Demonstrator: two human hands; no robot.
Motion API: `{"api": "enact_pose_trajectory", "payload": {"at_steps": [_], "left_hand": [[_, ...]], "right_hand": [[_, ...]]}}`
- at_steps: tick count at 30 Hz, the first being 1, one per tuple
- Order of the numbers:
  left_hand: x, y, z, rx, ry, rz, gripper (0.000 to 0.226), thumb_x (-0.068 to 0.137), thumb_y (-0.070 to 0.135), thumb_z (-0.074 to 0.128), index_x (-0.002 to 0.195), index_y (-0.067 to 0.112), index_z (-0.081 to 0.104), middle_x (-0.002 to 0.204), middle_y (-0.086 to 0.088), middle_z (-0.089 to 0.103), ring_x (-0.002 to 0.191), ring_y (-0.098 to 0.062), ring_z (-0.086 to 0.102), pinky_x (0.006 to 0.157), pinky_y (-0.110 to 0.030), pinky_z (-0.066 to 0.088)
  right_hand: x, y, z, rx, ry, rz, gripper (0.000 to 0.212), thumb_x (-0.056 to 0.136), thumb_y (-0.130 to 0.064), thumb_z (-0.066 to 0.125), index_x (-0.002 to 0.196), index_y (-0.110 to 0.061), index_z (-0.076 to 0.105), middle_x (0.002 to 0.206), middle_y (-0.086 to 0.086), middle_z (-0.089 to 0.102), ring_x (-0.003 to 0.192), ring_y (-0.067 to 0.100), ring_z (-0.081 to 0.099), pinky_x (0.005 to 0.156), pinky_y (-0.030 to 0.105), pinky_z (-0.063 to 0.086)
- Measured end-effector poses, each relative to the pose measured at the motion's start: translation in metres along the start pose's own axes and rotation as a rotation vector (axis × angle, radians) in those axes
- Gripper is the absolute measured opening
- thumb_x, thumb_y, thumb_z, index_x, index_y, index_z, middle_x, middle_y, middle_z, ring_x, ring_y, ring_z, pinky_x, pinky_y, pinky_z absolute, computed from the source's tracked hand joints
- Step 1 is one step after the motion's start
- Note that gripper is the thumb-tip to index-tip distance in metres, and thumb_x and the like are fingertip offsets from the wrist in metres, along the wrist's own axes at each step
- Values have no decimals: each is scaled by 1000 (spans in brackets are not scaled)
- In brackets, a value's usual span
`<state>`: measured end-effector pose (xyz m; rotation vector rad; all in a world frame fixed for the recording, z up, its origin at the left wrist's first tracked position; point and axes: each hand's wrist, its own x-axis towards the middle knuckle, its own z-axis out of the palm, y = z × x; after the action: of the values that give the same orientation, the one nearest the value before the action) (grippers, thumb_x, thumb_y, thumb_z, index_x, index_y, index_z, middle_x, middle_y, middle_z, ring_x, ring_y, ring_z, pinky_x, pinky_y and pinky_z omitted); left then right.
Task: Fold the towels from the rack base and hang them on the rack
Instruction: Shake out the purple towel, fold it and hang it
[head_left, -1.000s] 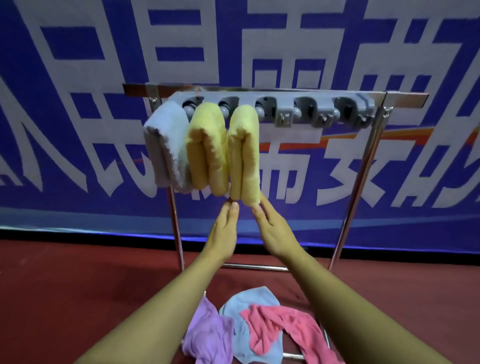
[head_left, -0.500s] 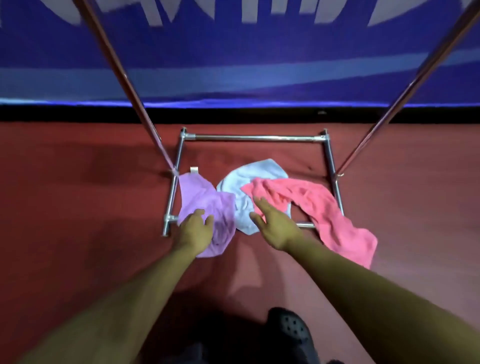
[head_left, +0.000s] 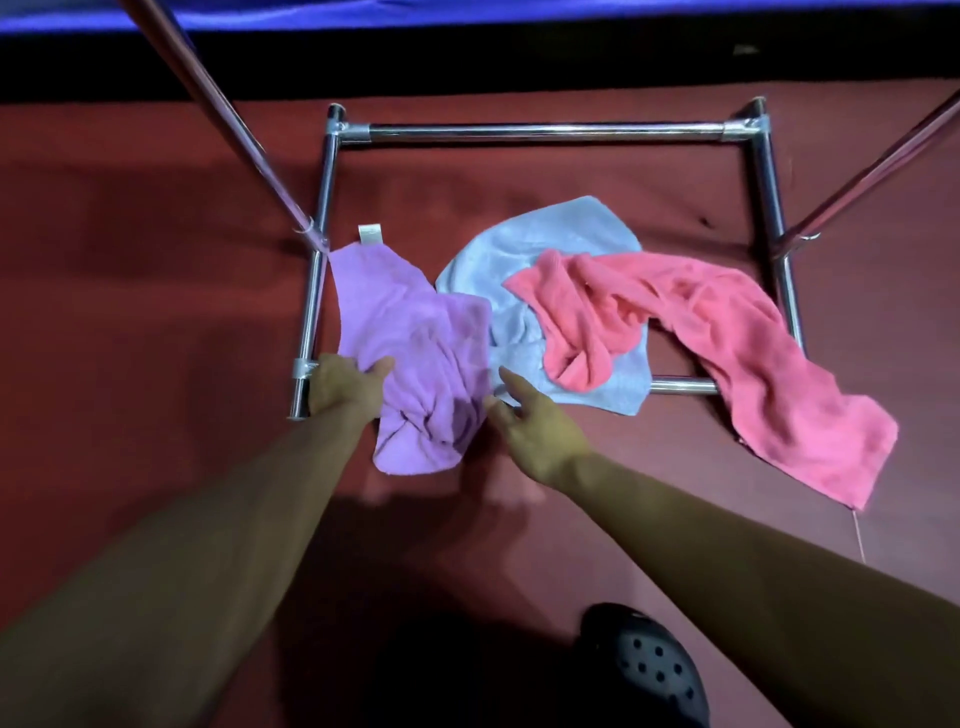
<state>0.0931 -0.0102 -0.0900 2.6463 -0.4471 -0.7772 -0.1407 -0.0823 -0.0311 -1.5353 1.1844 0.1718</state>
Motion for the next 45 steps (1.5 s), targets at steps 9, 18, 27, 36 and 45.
{"api": "enact_pose_trajectory", "payload": {"at_steps": [9,18,27,36,45], "left_hand": [[-55,36,-42,-157,-91,391,27,93,31,71,89,10,54,79,-4,54,78,-28,55,72,-23,49],[-189,138,-191,-250,-163,729,36,97,24,67,74,15,40,64,8,37,55,-6,32,54,-21,32],[-347,213,-354,-183,183,901,37,99,46,56,79,21,38,88,-3,63,85,-32,57,73,-38,44],[-477,244,-462,-390,320,1097,38,99,41,60,79,20,36,80,4,51,67,-5,45,57,-17,36],[-512,241,-494,-686,181,1048,46,98,45,61,106,-1,57,94,-4,59,84,-11,56,81,-24,48]], "right_hand": [[-29,-21,-34,5,66,-72,66,105,-44,50,162,-26,25,164,-2,37,146,19,44,117,30,33],[-164,-120,-107,39,132,-236,67,102,-39,58,160,-24,29,137,0,63,106,11,54,111,37,42],[-310,-137,-105,144,99,-199,122,71,-87,57,164,-30,1,160,-5,38,133,19,47,118,42,34],[-408,-175,-105,536,236,-369,108,88,-67,62,162,-35,-10,164,12,33,143,25,42,118,40,34],[-432,-188,-79,702,-12,-529,139,53,-80,82,160,-45,1,164,-6,35,142,16,47,123,50,33]]}}
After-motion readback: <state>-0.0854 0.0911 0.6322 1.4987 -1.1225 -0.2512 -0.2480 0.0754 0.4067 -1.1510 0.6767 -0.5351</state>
